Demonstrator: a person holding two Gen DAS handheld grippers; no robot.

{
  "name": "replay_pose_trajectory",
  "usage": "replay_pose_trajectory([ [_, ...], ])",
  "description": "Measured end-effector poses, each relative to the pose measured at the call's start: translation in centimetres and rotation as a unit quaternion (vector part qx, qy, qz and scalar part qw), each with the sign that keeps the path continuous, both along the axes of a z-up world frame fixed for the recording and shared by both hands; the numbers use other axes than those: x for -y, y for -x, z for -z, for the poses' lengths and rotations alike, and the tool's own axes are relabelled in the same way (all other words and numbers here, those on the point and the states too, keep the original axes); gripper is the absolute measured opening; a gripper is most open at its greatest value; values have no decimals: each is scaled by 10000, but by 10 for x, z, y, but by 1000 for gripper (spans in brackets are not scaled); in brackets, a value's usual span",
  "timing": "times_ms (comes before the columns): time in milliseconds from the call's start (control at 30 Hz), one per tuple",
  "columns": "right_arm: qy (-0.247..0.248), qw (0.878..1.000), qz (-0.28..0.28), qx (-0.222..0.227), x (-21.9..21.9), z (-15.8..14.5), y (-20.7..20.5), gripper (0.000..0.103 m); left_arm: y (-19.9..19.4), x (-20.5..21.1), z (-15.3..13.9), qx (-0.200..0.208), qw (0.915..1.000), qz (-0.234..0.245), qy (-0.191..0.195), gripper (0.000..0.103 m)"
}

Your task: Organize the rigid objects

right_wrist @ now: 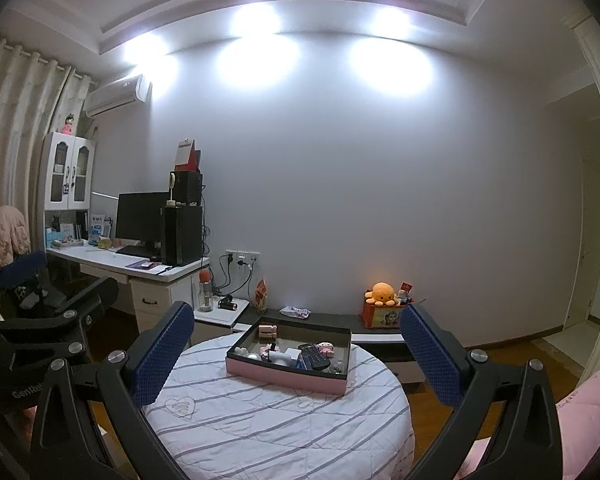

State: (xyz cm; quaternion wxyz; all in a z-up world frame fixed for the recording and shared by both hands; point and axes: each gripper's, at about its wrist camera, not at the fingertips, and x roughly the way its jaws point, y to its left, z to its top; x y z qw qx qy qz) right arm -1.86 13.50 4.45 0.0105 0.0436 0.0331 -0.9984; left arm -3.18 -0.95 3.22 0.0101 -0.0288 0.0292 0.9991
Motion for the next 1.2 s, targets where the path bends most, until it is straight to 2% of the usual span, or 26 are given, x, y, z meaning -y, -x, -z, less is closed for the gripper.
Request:
replay_pose_trajectory([
  [567, -26, 10000, 21, -67, 2, 0, -2, 103, -7, 2, 1, -158, 9998, -101, 41, 103],
  [800, -57, 9995, 73, -286, 4, 0, -7, 103, -9, 4, 1, -357, 9993, -46, -19, 103],
  [1200, -131, 9992, 217, -308, 7, 6, -2, 103, -1, 4, 9, -291, 9996, 4, -62, 103],
])
